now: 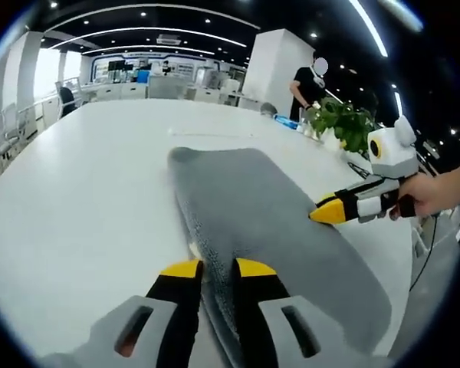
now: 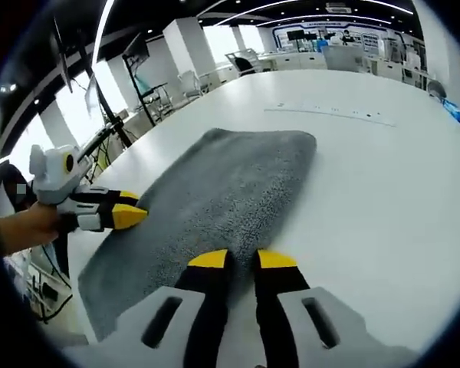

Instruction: Fold the towel on the table until its edges align and the towel forms a compact rectangular stack.

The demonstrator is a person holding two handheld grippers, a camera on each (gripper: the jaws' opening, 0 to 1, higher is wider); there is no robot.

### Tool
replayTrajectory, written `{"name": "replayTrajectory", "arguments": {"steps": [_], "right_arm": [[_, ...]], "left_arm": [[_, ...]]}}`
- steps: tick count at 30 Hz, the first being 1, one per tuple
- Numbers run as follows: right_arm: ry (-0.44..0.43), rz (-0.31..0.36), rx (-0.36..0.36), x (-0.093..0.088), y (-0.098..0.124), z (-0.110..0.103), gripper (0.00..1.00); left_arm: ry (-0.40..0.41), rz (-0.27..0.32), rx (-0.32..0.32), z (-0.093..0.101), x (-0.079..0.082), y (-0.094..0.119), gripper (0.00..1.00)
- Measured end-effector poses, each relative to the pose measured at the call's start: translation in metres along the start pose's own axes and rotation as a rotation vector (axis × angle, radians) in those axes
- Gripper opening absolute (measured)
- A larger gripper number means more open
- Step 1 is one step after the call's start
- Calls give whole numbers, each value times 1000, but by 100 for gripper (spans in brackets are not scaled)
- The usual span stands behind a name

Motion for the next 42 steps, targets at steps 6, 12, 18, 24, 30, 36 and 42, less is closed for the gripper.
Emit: {"name": "replayTrajectory", "arguments": {"steps": [6,12,18,24,30,36,42], "right_arm": [[9,10,3,-1,0,3,7],[-16,21,-11,-5,9,18,7],[-22,31,-39,-16,28,28,7],[-18,32,-69,-24,43,48,7],[-34,28,-100,-36,66,67,7],[-61,33,-150,-45,86,81,7],[-57,36,-161,-48,90,89,7]], "left_arm": [[30,-10,6,2,-3,-2,14],[-6,-35,-14,16,-3,-4,13],[-18,-47,-57,39,-2,-12,13],[-39,-61,-107,67,-1,-16,13],[-58,-71,-163,94,-2,-24,13],[-81,-82,-204,120,-1,-31,13],[-96,-87,-198,131,1,-36,13]]}}
Point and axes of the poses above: the point that each gripper's makers call its tool centre point, and the gripper's own axes: y roughly backward along the fingers, z roughly to its right, x roughly out of its top, the point moved 4 cm from there along y, roughly backward along the fingers, and after that the axes turned 4 degrees about x, right-handed, at the moved point
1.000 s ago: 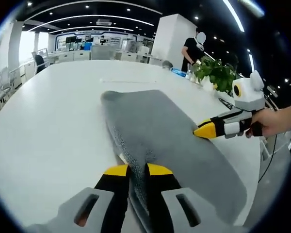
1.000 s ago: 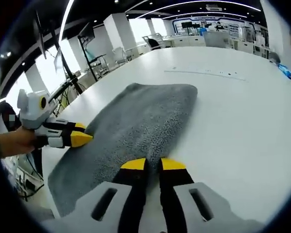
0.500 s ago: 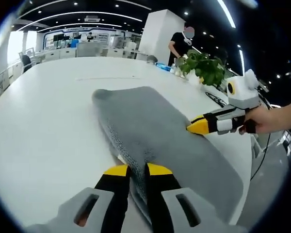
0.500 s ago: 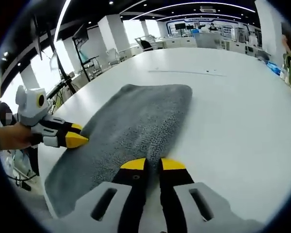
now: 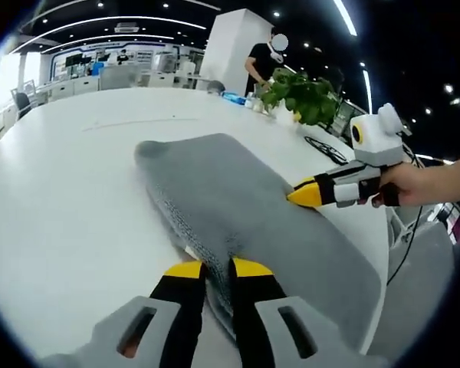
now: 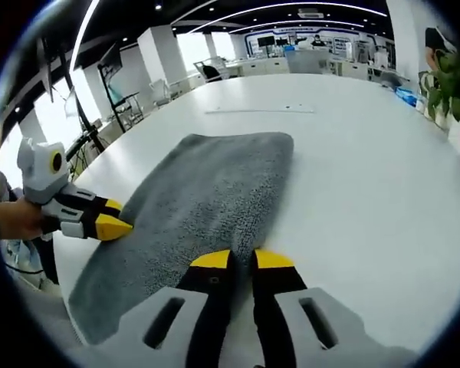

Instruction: Fold the towel on the table until its edges align and the towel forms a compact rectangular stack.

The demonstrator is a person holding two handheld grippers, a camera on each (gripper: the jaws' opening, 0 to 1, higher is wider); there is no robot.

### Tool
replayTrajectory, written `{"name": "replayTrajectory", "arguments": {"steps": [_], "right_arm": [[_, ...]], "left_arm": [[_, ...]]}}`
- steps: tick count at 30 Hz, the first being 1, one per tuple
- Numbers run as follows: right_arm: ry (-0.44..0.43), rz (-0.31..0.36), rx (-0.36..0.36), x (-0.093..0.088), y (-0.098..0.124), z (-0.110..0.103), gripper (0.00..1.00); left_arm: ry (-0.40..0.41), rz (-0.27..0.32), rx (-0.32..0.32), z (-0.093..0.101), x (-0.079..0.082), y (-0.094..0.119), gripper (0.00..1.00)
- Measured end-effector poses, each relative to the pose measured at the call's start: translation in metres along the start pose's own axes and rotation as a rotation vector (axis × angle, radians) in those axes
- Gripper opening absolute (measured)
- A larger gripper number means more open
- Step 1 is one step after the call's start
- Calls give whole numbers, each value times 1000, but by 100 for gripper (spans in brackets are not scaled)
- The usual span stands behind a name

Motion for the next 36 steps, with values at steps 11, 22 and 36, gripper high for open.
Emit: {"name": "replayTrajectory", "arguments": {"steps": [11,22,36], "right_arm": [[27,21,-5,3,9,-4,13],[115,68,21,16,28,-16,23],[251,56,138,-5,49,-49,30]], "left_arm": [[-27,2,43,-3,7,13,23],[-118,34,39,16,21,34,48],[-423,-66,-107,66,0,57,61]]}}
Point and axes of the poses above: the point that each gripper's makers call its tool centre point, and the gripper's own axes: y roughly backward along the fingers, z roughly to its right, x roughly out of its top, the point moved 4 cm from there along y, roughly backward along the fingers, and after that the axes turned 4 degrees about x, right-handed, at the moved point
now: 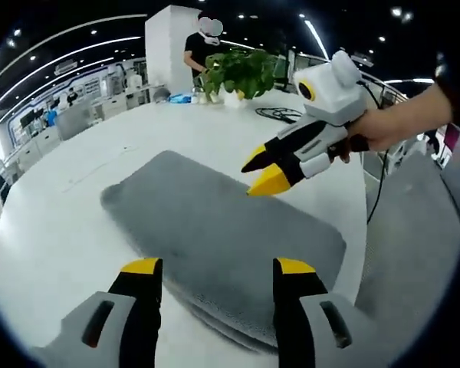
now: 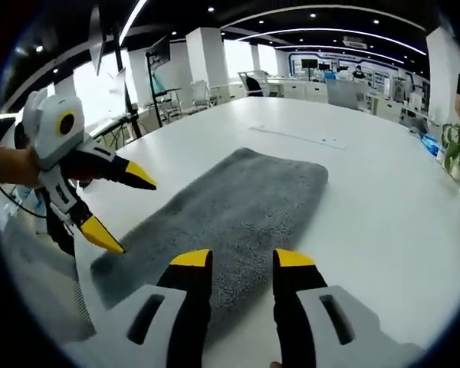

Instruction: Fold the towel on the table until its edges align and the towel forms a compact rectangular stack.

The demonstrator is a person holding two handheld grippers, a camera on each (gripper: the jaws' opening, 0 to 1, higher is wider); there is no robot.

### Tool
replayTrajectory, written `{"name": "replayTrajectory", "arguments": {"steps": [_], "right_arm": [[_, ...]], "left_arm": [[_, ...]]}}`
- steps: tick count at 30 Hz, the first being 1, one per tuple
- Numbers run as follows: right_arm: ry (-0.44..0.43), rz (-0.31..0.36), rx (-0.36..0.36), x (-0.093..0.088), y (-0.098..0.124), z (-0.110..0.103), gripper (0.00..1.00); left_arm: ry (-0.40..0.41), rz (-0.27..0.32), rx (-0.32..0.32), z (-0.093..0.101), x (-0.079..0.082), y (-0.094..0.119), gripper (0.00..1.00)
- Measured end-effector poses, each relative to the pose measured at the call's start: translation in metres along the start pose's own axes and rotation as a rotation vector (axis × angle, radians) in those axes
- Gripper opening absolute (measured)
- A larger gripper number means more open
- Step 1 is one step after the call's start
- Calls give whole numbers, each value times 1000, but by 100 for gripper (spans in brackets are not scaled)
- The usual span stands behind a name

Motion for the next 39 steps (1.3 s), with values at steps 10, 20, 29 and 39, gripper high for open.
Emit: {"name": "replayTrajectory", "arguments": {"steps": [10,20,29,39], "right_arm": [[32,-31,41,-22,12,-19,30],[110,-84,103,-39,26,-44,30],[137,-100,141,-49,31,-67,28],[137,-111,154,-62,35,-78,26]], "left_arm": [[-66,-35,-94,47,-14,4,63],[-102,-68,-176,73,-26,4,48],[-148,-60,-237,103,-27,1,33],[-305,-132,-236,104,-42,-6,33]]}}
Point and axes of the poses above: the point that each gripper's makers call its tool centre point, and the gripper's own axes: y roughly backward along the fingers, z roughly to its right, x roughly out of its top, the point moved 4 cm from there along y, roughly backward along the fingers, and after that the axes turned 4 degrees about x, right-handed, at the moved point
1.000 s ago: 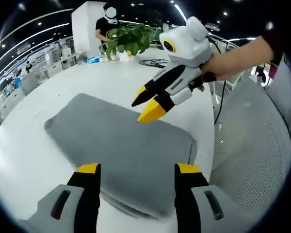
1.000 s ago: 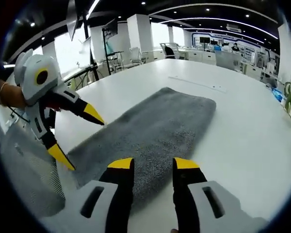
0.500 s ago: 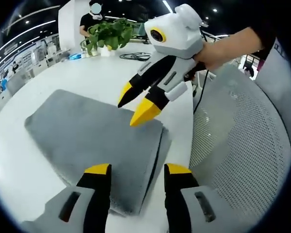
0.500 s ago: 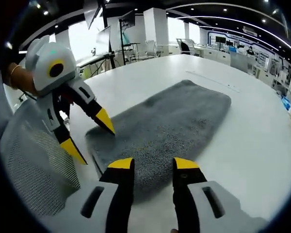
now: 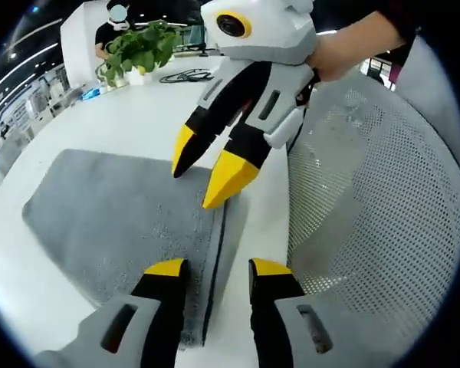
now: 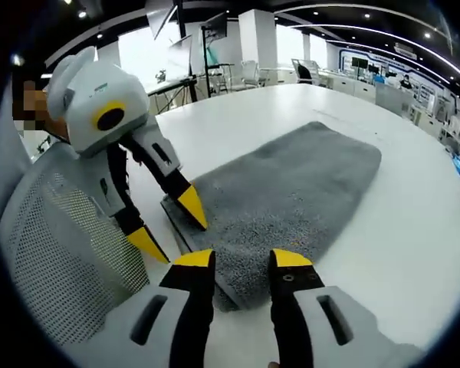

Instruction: Fold the towel on the table until its edges align and the towel forms a compact rectangular stack.

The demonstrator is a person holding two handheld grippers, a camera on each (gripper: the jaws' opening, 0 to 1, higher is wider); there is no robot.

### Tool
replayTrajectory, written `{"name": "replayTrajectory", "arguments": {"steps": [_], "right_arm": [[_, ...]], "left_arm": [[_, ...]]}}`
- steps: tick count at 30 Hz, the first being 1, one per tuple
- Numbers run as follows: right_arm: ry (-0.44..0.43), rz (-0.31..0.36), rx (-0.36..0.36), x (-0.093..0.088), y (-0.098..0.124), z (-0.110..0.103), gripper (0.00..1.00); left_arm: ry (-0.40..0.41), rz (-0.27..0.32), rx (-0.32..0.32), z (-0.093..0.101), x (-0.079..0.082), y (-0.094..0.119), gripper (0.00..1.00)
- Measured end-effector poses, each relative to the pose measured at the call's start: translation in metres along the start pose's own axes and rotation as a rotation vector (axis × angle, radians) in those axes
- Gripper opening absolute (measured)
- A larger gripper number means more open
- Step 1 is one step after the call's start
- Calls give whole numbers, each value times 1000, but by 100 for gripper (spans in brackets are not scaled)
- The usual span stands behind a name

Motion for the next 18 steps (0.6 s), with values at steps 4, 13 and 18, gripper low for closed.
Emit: {"name": "replayTrajectory", "arguments": {"steps": [4,13,18], "right_arm": [[-9,-7,2,-5,2,-1,26],[77,-51,54,-9,3,-19,27],[173,-114,69,-18,-3,-25,27]], "left_arm": [[-34,-17,17,-3,-2,-3,31],[-76,-22,32,-7,-5,-6,26],[-89,-40,37,-12,-3,-9,21]]}}
Point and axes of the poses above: the point that each gripper's makers call its tool centre point, and the gripper's own axes: y roughly backward along the fingers, z roughly to its right, x roughly out of its top, the point moved 4 cm from there along y, roughly backward along the fingers, and after that the axes turned 4 degrees about x, right-handed, at the moved point
